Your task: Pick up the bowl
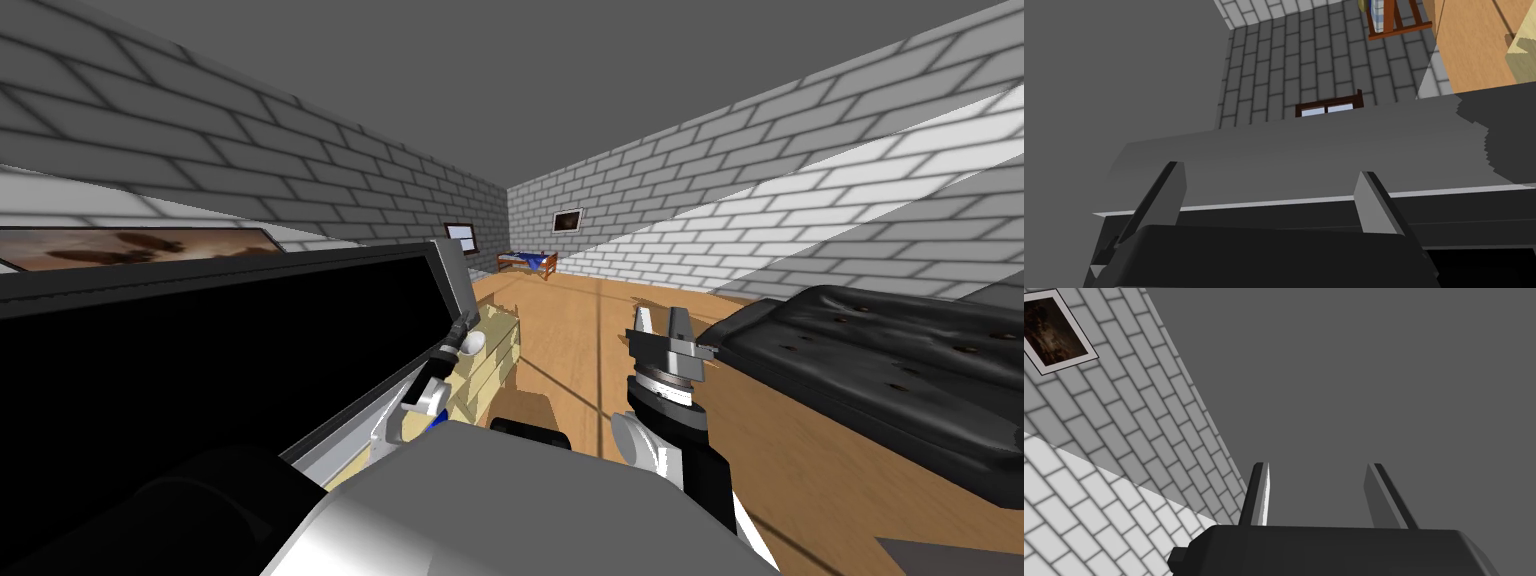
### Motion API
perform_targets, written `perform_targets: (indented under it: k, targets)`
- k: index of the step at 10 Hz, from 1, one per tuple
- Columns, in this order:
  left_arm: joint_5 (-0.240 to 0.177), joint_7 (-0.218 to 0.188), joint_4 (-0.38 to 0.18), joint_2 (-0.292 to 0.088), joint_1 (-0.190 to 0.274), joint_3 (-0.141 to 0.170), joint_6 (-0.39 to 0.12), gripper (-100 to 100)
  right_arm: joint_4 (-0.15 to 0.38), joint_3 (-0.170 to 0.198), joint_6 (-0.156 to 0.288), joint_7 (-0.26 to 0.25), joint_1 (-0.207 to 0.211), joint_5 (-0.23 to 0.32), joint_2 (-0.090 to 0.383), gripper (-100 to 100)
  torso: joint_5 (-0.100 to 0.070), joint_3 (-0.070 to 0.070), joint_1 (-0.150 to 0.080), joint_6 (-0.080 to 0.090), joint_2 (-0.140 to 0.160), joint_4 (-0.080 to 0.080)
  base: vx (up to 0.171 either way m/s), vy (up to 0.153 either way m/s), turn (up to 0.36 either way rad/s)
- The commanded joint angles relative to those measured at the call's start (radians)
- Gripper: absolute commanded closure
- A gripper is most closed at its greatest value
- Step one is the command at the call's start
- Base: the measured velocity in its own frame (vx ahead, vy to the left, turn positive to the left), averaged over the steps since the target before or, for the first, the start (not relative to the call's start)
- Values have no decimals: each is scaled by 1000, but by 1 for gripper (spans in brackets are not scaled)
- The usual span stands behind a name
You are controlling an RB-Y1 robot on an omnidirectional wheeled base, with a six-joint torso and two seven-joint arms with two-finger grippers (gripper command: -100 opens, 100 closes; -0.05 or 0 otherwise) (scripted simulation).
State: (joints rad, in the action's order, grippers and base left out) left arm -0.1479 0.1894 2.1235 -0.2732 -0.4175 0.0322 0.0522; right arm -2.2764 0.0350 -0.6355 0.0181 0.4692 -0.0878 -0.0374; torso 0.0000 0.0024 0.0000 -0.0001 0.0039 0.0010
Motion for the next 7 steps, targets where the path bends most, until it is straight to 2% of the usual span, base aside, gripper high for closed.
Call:
perform_targets:
  k: [1,2,3,5,6,7]
  targets:
    - [-12,6,-17,-23,15,1,-46,-100,0,0,0,0,0,0,0,0,0,0,0,0,0,0,-51,5,-25]
    - [-22,11,-30,-40,26,0,-76,-100,0,0,0,0,0,0,0,0,0,0,1,0,0,0,-74,6,-51]
    - [-22,11,-30,-40,26,0,-84,-100,0,0,0,0,0,0,0,0,0,0,1,0,0,0,-58,3,-20]
    - [-42,19,-57,-75,47,-1,-149,-100,0,0,0,0,0,0,0,0,0,0,1,0,-1,0,-50,3,-48]
    - [-42,19,-57,-75,47,-1,-161,-100,0,0,0,0,0,0,0,0,0,0,1,0,-1,0,-36,4,-19]
    - [-52,21,-72,-91,57,-1,-199,-100,0,0,0,0,0,0,0,0,0,-1,1,0,-1,0,-30,3,-42]
